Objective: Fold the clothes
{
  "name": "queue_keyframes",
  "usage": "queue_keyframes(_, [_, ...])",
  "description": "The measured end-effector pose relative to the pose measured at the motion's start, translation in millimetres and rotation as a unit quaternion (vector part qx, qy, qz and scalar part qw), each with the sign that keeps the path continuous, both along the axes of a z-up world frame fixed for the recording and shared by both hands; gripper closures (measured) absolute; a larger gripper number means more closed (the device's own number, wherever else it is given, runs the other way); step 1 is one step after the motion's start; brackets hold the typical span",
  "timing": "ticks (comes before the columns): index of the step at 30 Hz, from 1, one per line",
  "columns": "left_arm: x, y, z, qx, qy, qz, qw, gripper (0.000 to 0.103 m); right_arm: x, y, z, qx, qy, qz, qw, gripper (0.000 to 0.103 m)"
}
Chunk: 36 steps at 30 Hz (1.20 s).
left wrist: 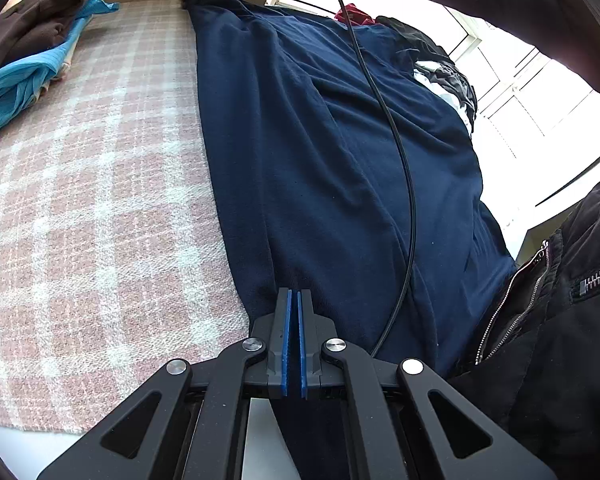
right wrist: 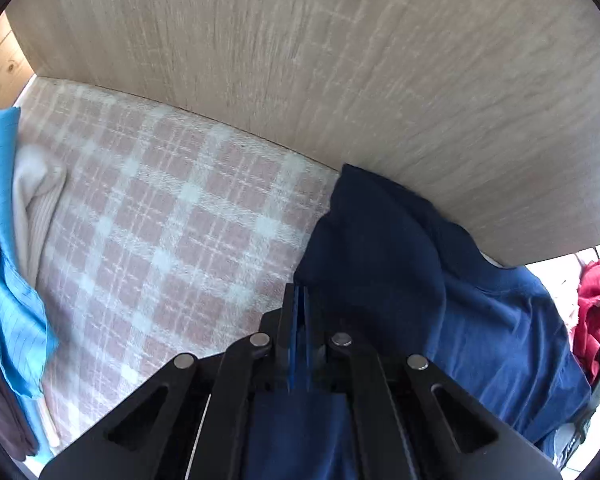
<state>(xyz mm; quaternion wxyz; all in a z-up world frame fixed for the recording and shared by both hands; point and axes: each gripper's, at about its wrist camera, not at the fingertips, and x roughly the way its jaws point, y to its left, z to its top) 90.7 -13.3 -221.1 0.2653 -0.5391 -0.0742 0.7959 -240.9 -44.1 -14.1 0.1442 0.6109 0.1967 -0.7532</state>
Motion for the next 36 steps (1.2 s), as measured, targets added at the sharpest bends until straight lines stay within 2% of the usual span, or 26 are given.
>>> queue_keyframes(3, [-0.5, 0.0, -0.3, -0.002, 0.001, -0.002, 1.0, 0.102, 11.2, 17.6, 30.3, -0.058, 0.01, -0.015, 0.998, 0.101])
queue_keyframes(6, [-0.8, -2.6, -0.9, 0.003, 0.0, -0.001, 1.0, 0.102, 16.5, 42.1, 66.6, -0.113, 0.042, -0.044, 0.992, 0.101])
queue_keyframes(8, [-1.3, -2.7, -0.9, 0.004, 0.0, -0.001, 1.0, 0.102, 19.4, 52.5, 68.1, -0.127, 0.039, -0.055, 0.99, 0.101])
queue_keyframes(11, [-2.2, -1.5, -0.4, 0.004, 0.0, -0.003, 1.0, 0.102, 30.3, 59.7, 52.6, -0.129, 0.02, -0.065, 0.989, 0.1])
queue_keyframes(14, [-3.5, -1.1, 0.5, 0.004, -0.003, -0.004, 1.0, 0.101, 52.6, 53.0, 55.0, -0.114, 0.003, -0.038, 0.993, 0.098])
queue_keyframes(16, [-3.6, -1.4, 1.1, 0.004, -0.005, -0.004, 1.0, 0.101, 71.8, 54.5, 80.9, -0.123, 0.034, -0.019, 0.992, 0.096])
queue_keyframes(18, [-2.7, -2.7, 2.3, 0.003, -0.012, 0.002, 0.9999, 0.101, 93.9, 64.2, 115.1, -0.132, 0.075, -0.011, 0.988, 0.089])
queue_keyframes(20, [3.8, -5.3, 5.9, 0.002, -0.017, 0.009, 0.9998, 0.101, 123.3, 79.4, 152.3, -0.159, 0.1, -0.001, 0.982, 0.086])
queue_keyframes(21, [7.7, -6.8, 8.0, 0.001, -0.018, 0.012, 0.9998, 0.101, 136.0, 87.4, 169.6, -0.174, 0.106, 0.008, 0.979, 0.085])
queue_keyframes(23, [20.3, -15.0, 13.9, 0.006, -0.02, 0.03, 0.9993, 0.101, 129.6, 102.2, 187.5, -0.202, 0.082, 0.048, 0.975, 0.084])
queue_keyframes(26, [42.8, -29.9, 23.3, 0.006, -0.023, 0.065, 0.9976, 0.101, 131.2, 99.8, 182.8, -0.207, 0.03, 0.116, 0.971, 0.084])
queue_keyframes(28, [57.9, -39.4, 28.8, 0.0, -0.025, 0.097, 0.9949, 0.101, 174.6, 119.6, 162.2, -0.215, -0.012, 0.157, 0.964, 0.084])
queue_keyframes(29, [65.5, -43.7, 31.1, -0.002, -0.027, 0.113, 0.9932, 0.101, 203.1, 144.3, 140.0, -0.216, -0.034, 0.165, 0.962, 0.084])
queue_keyframes(31, [77.9, -45.5, 34.1, -0.018, -0.024, 0.133, 0.9907, 0.101, 257.1, 169.2, 127.4, -0.222, -0.08, 0.161, 0.958, 0.083])
queue_keyframes(33, [88.1, -44.9, 35.6, -0.029, -0.02, 0.145, 0.9888, 0.101, 295.1, 201.8, 93.3, -0.229, -0.121, 0.142, 0.956, 0.078])
queue_keyframes(35, [91.4, -41.4, 33.0, -0.034, -0.022, 0.148, 0.9882, 0.101, 344.3, 230.6, 77.6, -0.215, -0.139, 0.135, 0.957, 0.077])
queue_keyframes(36, [92.0, -39.1, 31.6, -0.032, -0.02, 0.144, 0.9888, 0.101, 363.6, 238.4, 73.1, -0.211, -0.135, 0.139, 0.958, 0.077])
